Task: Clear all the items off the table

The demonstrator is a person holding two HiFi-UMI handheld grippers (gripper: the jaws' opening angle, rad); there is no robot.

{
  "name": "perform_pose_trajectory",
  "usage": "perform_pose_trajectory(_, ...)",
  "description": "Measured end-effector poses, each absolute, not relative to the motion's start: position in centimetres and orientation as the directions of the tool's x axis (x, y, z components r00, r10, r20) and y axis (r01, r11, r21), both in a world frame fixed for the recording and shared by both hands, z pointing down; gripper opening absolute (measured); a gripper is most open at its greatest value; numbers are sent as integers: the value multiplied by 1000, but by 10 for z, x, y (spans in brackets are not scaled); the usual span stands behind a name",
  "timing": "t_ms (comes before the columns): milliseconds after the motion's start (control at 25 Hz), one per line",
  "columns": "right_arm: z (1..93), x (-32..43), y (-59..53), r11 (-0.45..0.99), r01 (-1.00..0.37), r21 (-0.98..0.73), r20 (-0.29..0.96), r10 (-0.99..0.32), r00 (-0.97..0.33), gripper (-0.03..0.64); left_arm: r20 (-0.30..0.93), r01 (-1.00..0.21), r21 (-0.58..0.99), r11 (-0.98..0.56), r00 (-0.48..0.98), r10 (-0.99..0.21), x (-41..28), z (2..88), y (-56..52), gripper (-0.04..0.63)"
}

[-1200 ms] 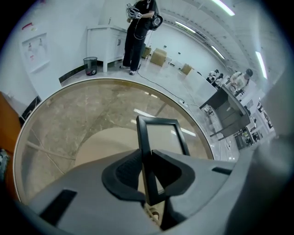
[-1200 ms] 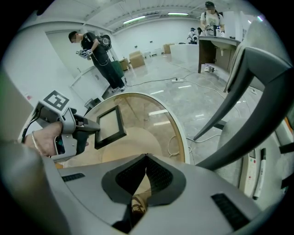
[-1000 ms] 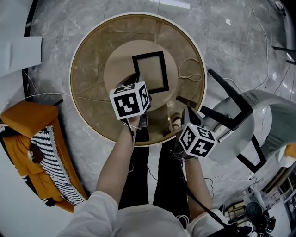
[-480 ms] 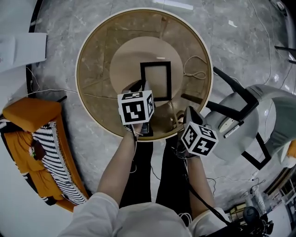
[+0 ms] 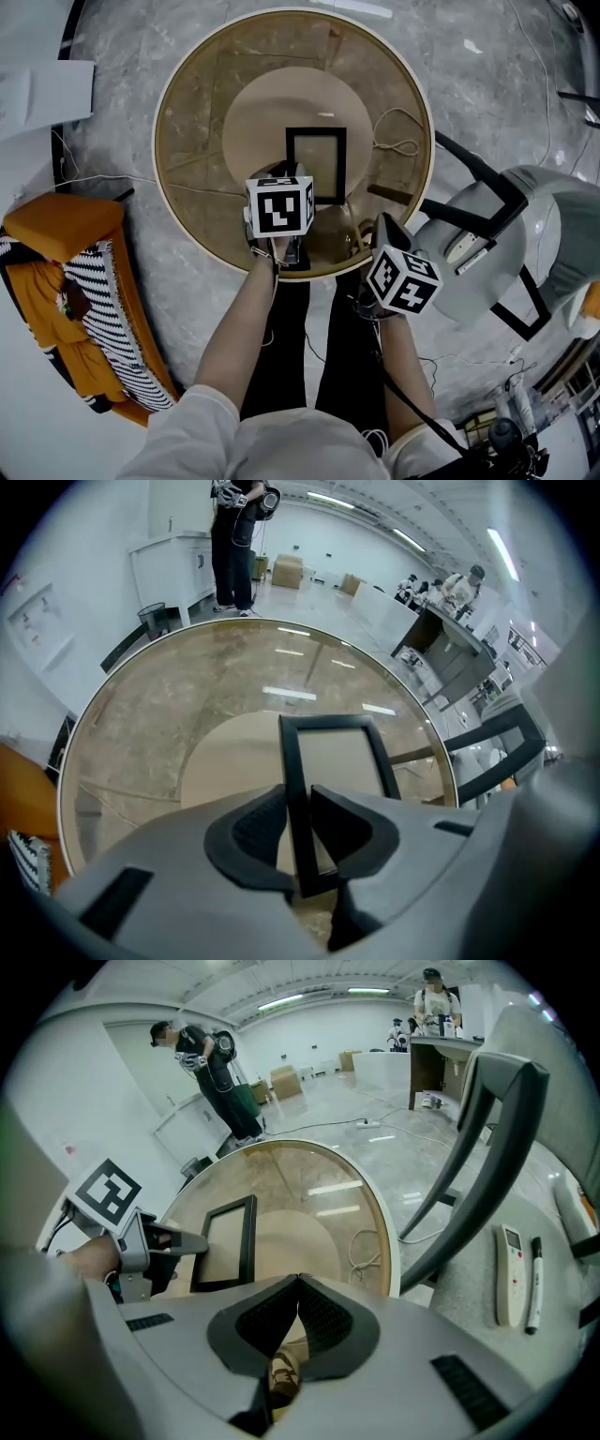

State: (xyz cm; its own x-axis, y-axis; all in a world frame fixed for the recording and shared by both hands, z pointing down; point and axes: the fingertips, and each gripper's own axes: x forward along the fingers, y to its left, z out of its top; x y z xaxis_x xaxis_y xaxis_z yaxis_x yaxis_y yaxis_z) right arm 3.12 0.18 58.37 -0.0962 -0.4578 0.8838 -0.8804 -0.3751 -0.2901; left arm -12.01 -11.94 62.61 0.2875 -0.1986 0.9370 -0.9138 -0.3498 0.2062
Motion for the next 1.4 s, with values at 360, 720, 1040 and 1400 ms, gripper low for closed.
perform_pose_trajectory(360, 586, 36, -5, -386, -875, -292, 882, -462, -91, 25, 914, -896, 331, -297, 382, -134, -117, 625, -128, 85)
perform_pose_trajectory(720, 586, 34, 3, -402, -868, -292, 882, -463, -82, 25, 904, -896, 336, -290, 393, -167, -122, 619, -115, 72)
perform_pose_trajectory(1040, 574, 35, 15, -439, -849, -295, 870, -491, -49, 25, 885, -860, 301, -412, 413, -214, -115, 586, -96, 72)
perform_pose_trajectory(1400, 553, 61, 66, -557, -778, -292, 862, -505, 38, 25, 881, -785, 324, -529, 454, -135, -78, 559, -46, 72)
